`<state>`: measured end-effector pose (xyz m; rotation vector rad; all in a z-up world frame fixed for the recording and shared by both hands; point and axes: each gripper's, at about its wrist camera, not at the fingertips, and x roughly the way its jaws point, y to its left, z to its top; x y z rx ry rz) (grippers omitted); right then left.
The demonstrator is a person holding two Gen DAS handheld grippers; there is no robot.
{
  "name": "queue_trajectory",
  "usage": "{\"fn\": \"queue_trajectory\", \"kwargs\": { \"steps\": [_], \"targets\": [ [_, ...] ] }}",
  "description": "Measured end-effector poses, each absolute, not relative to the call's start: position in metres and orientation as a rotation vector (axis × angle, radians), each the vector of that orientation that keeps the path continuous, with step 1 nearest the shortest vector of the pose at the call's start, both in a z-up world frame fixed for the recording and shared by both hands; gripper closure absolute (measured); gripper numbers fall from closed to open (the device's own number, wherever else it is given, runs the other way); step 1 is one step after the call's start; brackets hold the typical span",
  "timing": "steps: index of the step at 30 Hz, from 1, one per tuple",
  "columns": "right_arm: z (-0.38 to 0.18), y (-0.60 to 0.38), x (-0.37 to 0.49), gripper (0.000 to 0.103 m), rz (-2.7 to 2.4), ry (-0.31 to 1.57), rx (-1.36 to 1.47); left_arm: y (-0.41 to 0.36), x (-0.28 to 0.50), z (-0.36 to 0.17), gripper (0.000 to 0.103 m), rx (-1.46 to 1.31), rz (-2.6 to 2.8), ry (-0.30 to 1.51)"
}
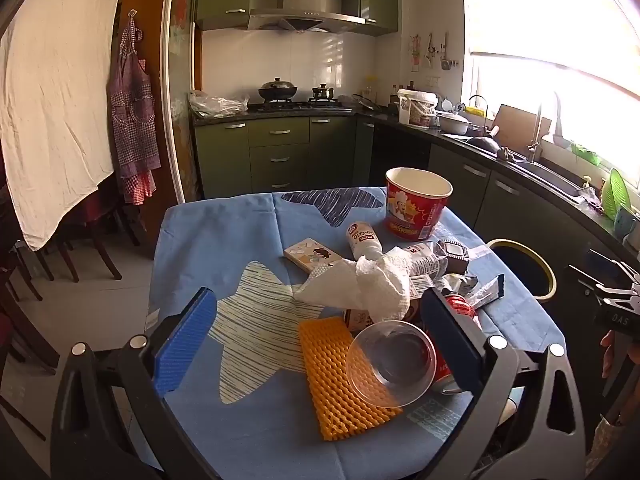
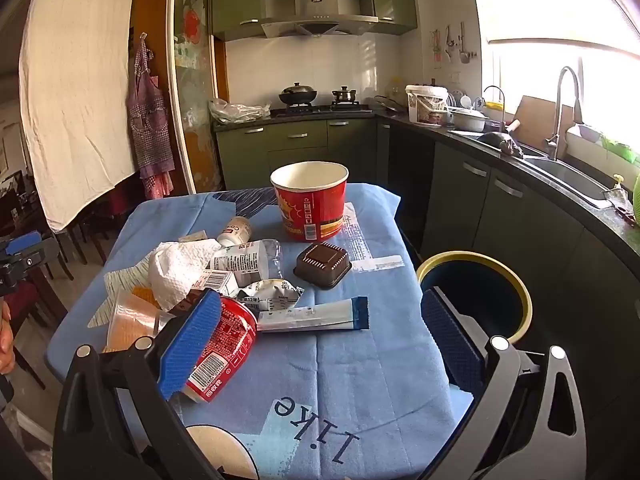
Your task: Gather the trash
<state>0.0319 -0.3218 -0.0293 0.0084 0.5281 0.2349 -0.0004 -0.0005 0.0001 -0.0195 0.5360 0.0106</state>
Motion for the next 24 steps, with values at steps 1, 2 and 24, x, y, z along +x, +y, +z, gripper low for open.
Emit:
{"fn": "queue_trajectory", "kwargs": {
  "steps": [1, 2, 24],
  "targets": [
    [-0.0293, -0.3219, 0.0318, 0.004, 0.234, 0.528, 0.008, -0.0005, -0.0004, 0.0001, 0.006, -0.020, 0.010, 0.537],
    [-0.0292, -0.3220, 0.0318, 0.004, 0.234, 0.529, 0.007, -0.0005, -0.0003, 0.0001, 0.006, -0.019, 0.011, 0.539],
    [-0.0303, -0.3222, 0.0320, 0.004, 0.231, 0.529, 0.008, -0.0020, -0.0005, -0.0001, 0.006, -0.018, 0.008, 0.547]
  ]
}}
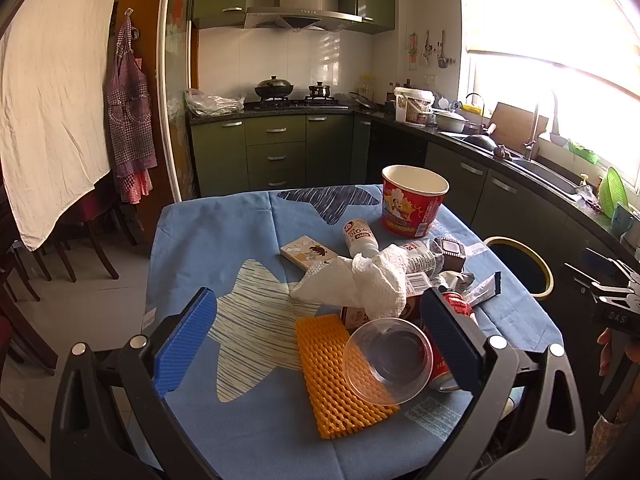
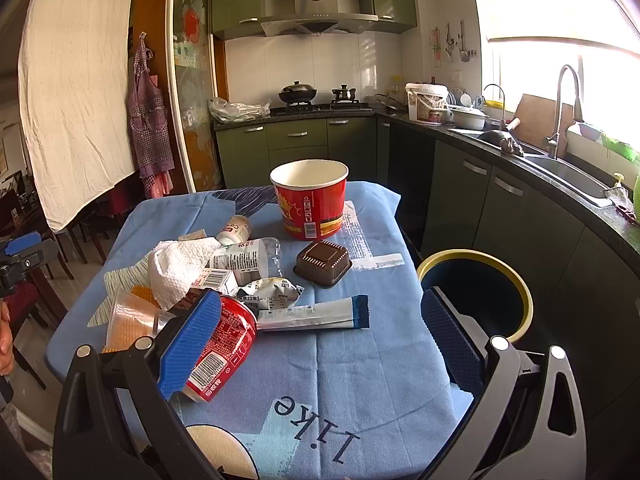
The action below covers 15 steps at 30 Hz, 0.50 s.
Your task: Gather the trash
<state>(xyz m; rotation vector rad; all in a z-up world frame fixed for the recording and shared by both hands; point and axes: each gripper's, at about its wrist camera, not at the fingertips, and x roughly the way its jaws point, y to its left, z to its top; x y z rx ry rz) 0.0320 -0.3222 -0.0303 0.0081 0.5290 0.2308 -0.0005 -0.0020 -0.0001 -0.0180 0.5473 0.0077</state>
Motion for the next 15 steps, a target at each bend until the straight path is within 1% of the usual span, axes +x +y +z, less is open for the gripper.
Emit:
{"fn": "queue_trajectory", "kwargs": {
  "steps": [15],
  "targets": [
    [-0.0350, -0.3203, 0.0303, 0.004, 0.231, 0.533, 0.008, 0.0000, 0.0005, -0.0066, 0.006, -0.021, 0.006, 0.554]
  ]
}}
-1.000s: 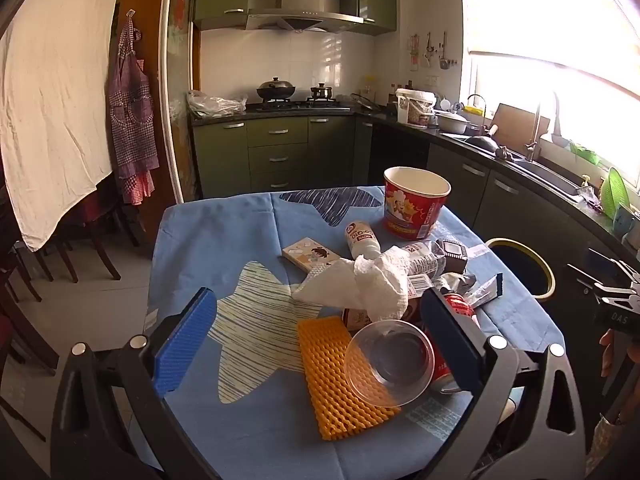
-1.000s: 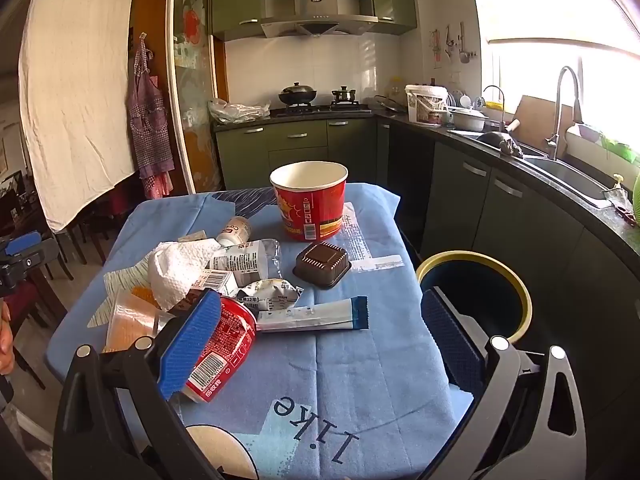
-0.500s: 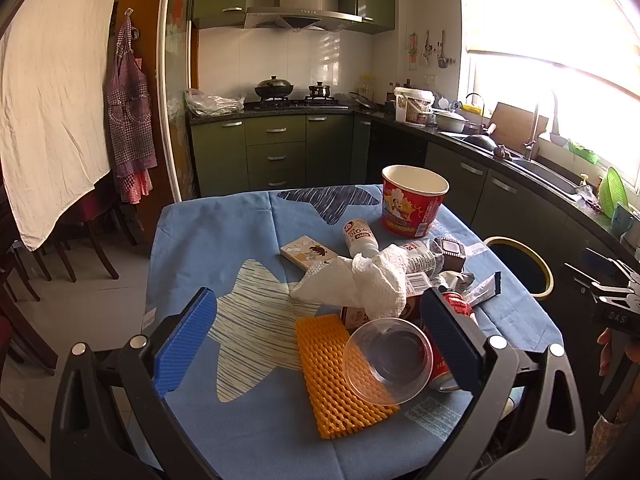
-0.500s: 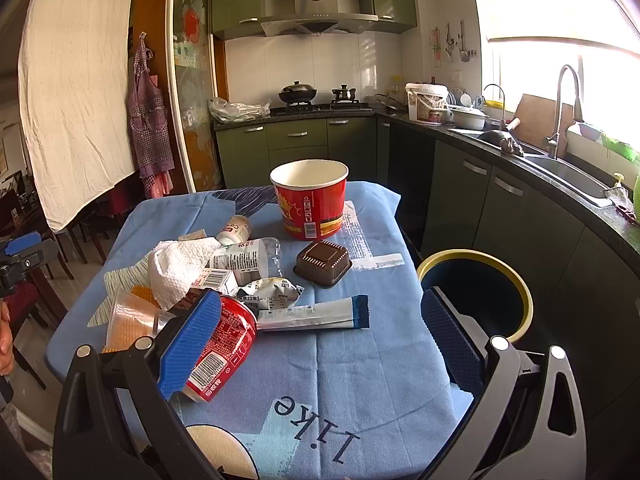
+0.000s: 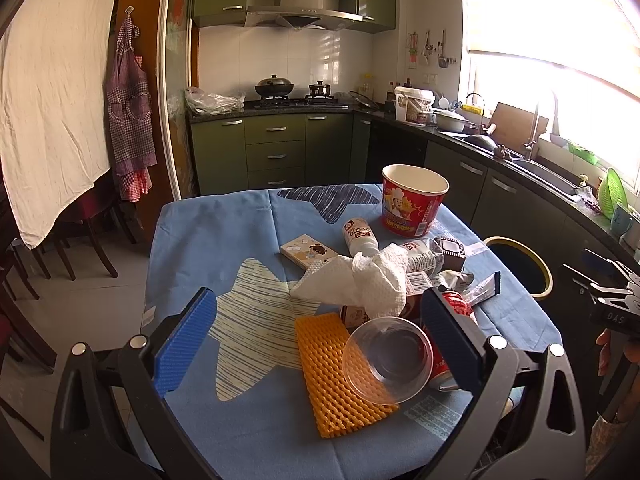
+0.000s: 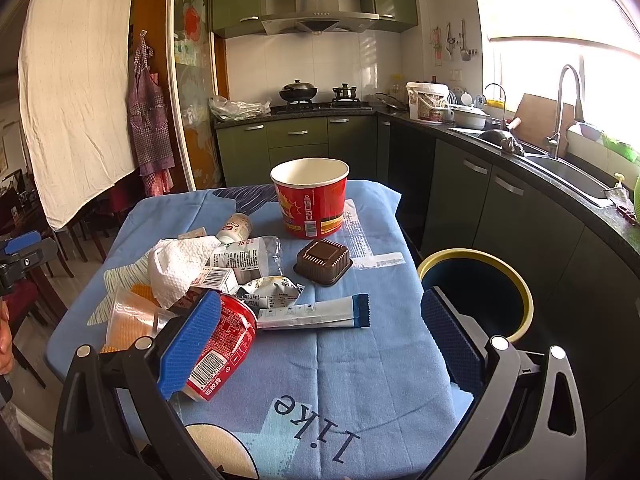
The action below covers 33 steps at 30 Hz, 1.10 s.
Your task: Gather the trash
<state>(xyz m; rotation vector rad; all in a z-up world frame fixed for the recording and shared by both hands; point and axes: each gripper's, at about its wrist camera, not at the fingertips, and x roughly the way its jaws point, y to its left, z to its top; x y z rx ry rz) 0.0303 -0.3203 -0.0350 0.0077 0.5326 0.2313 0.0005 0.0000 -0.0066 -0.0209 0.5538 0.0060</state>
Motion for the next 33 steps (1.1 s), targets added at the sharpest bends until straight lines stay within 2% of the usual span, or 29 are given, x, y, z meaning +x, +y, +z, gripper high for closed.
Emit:
{"fn": "queue_trajectory", "kwargs": {
  "steps": [33],
  "targets": [
    [-0.0364, -0.3222, 0.0365, 0.004, 0.235, 0.549, 0.008, -0.0064, -0.0035, -0.0080, 0.006, -0.024, 0.004, 0.563]
  ]
}}
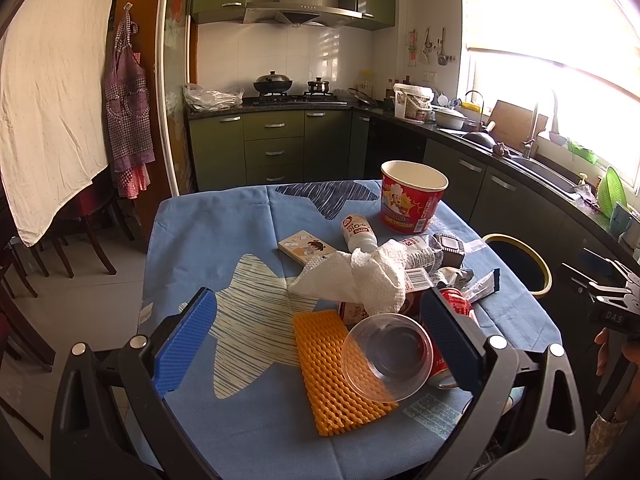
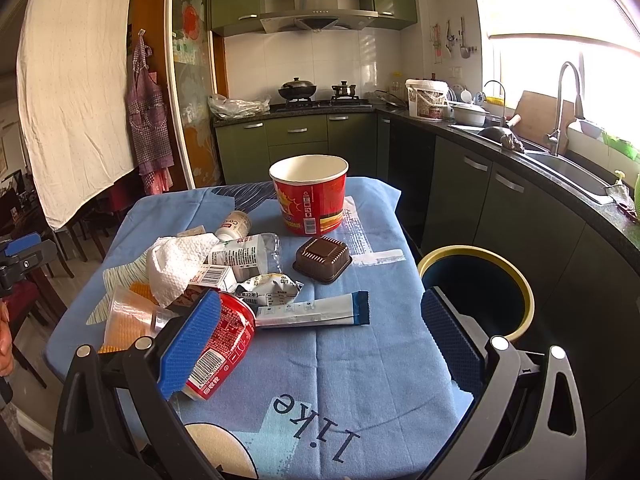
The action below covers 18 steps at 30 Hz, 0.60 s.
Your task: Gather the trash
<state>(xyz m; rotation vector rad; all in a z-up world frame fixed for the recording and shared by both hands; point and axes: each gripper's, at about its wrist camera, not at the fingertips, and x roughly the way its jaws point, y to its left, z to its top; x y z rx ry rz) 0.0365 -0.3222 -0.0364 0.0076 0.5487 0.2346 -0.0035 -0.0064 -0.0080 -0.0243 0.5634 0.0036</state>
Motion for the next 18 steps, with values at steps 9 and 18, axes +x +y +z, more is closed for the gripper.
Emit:
{"fn": "queue_trajectory", "kwargs": {
  "steps": [9, 18],
  "targets": [
    [-0.0354, -0.3237, 0.0357, 0.004, 0.234, 0.543, 0.015, -0.0040, -0.0019, -0.0074, 0.006, -0.026, 0.004, 0.565],
    [-0.0358, -0.3243, 0.0361, 0.004, 0.236, 0.545, 0.016, -0.0033, -0.0010, -0.0100, 0.006, -0.024, 0.001, 0.568]
  ]
}}
